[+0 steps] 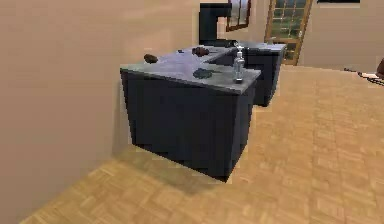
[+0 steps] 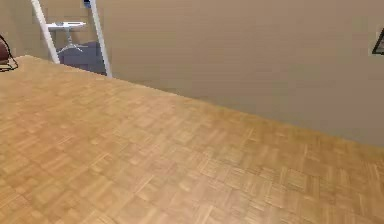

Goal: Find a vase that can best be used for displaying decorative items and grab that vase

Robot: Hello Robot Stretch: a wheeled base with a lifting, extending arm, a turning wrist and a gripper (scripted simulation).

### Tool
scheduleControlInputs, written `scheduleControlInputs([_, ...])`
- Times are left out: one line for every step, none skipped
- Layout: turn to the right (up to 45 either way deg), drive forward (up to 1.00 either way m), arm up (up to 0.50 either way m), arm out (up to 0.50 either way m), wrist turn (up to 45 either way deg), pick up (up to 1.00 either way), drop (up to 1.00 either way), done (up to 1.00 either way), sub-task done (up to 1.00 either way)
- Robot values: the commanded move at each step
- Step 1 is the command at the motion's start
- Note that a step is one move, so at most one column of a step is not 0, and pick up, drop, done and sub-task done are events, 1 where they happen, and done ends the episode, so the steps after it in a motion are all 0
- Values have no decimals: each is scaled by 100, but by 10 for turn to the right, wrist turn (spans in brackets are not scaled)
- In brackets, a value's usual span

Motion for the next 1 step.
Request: scheduleControlInputs([390,0,0,0,0,0,0,0,0])
